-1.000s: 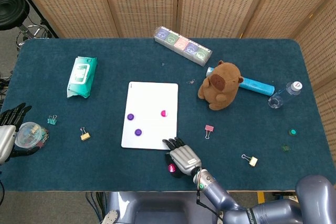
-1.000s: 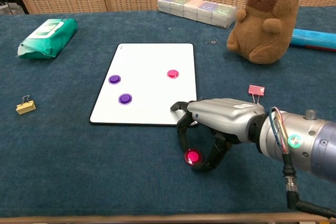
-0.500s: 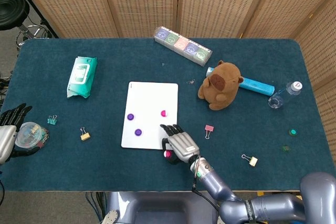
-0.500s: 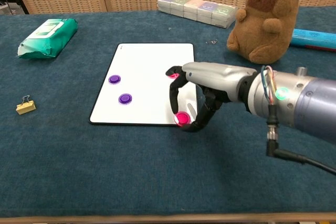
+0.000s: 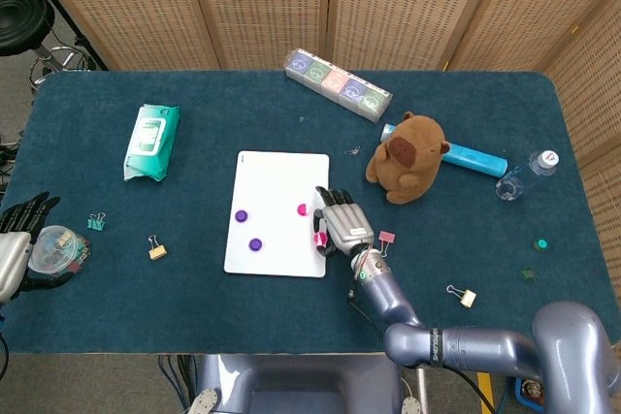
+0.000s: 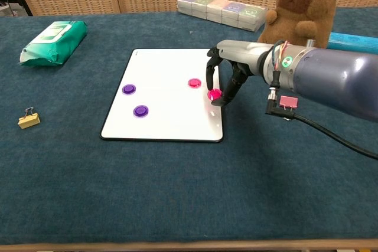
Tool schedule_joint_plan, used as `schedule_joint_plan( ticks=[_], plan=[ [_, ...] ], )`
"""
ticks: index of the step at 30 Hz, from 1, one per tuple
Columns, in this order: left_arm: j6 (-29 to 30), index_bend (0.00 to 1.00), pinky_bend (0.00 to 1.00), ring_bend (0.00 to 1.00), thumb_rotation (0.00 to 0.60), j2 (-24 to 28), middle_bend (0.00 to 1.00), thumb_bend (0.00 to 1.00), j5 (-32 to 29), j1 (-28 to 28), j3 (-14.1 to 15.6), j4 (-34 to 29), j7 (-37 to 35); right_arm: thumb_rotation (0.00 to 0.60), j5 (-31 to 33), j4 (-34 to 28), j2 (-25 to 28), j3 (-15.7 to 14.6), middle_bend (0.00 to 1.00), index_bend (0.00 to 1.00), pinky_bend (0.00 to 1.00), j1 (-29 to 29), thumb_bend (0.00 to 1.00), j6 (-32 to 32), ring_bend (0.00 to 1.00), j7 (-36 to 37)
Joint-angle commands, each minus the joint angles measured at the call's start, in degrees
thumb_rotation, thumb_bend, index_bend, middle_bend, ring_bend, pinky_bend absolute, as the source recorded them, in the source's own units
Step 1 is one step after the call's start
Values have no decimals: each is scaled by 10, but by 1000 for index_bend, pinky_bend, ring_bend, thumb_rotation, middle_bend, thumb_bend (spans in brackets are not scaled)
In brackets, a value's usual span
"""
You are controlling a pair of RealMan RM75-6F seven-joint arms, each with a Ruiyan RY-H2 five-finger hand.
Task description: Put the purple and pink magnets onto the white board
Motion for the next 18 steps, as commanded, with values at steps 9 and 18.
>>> schedule_joint_plan(
  ticks=[9,18],
  plan=[
    [-4,0,0,0,600,2,0,24,-2,-1,-1,2,-6,600,27,37,-18,5,0,571,0,16,354,-9,0,3],
    [-5,0,0,0,600,4,0,24,-2,-1,-1,3,-11,600,39,57,-32,-2,0,570,0,22,354,-14,0,4]
  ],
)
